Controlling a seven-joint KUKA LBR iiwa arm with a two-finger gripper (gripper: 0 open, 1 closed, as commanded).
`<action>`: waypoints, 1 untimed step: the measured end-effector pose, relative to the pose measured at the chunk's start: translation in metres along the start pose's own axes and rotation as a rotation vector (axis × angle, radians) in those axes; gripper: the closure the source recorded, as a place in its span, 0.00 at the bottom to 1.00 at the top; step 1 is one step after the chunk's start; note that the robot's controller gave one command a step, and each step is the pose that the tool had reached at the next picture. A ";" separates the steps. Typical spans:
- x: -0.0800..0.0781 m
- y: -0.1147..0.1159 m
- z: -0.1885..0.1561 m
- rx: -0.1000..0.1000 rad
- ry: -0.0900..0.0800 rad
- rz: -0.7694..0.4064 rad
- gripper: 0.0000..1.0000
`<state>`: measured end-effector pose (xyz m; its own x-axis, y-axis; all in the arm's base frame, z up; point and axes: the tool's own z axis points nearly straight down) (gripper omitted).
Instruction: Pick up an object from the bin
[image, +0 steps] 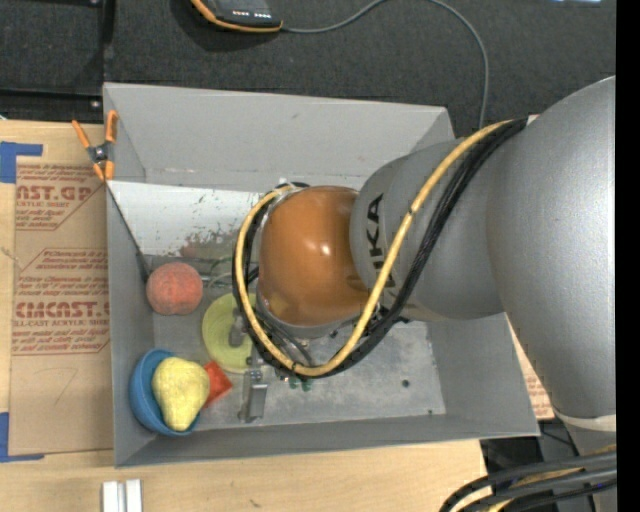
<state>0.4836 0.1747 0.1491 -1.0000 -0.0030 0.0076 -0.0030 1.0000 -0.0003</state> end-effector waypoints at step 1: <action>-0.002 -0.001 -0.005 -0.002 -0.007 0.002 0.00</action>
Offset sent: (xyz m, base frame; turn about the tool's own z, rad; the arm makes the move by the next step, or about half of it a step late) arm 0.0145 0.0149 -0.0791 0.1006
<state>0.4856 0.1737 0.1536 -1.0000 -0.0007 0.0004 -0.0007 1.0000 0.0013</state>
